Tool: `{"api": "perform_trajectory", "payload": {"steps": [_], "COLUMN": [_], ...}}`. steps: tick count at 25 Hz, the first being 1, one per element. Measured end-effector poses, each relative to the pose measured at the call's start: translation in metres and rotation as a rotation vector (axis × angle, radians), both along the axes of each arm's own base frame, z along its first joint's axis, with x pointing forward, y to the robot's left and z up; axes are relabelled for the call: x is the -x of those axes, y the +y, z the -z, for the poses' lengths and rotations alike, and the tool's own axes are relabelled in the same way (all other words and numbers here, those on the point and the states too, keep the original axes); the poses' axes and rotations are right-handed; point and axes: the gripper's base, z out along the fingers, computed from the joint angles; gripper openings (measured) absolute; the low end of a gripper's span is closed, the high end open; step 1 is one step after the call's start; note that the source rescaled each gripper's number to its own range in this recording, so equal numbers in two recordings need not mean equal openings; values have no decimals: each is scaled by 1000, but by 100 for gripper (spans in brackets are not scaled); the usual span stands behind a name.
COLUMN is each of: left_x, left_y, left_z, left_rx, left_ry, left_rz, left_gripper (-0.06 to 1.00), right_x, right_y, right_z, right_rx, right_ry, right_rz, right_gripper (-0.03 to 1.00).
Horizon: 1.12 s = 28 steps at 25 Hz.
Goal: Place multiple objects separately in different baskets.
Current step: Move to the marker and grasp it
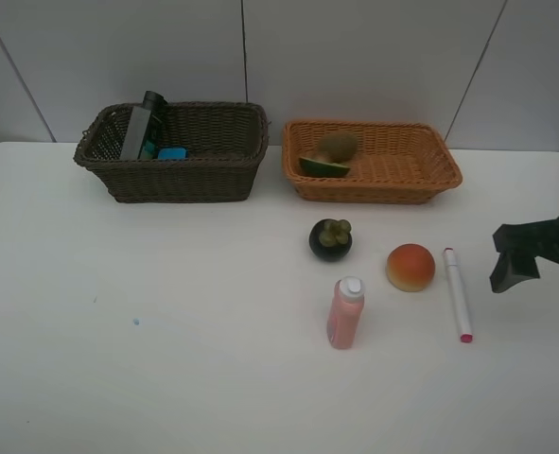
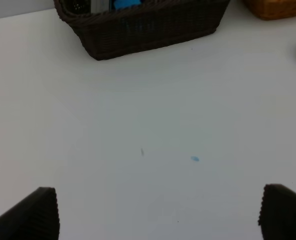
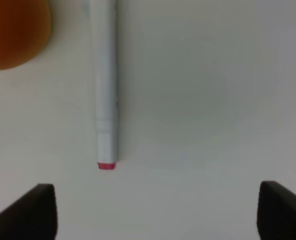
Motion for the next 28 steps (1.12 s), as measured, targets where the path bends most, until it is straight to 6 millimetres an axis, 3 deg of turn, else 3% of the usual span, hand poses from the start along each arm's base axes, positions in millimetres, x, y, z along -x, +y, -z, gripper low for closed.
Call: {"api": "perform_trajectory", "payload": {"steps": [10,22,28], "left_x": [0,0,0], "left_y": [0,0,0], "left_z": [0,0,0], "left_rx": [0,0,0], "left_ry": [0,0,0], "left_rz": [0,0,0], "left_gripper": [100,100,100], "right_x": [-27,-45,-47], "right_y": [8,9,10], "right_z": [45,53,71], "right_rx": [-66,-54,-68], "right_ry": [85,32,79], "right_rz": [-97,-182,-193], "right_gripper": [100,100,100]}}
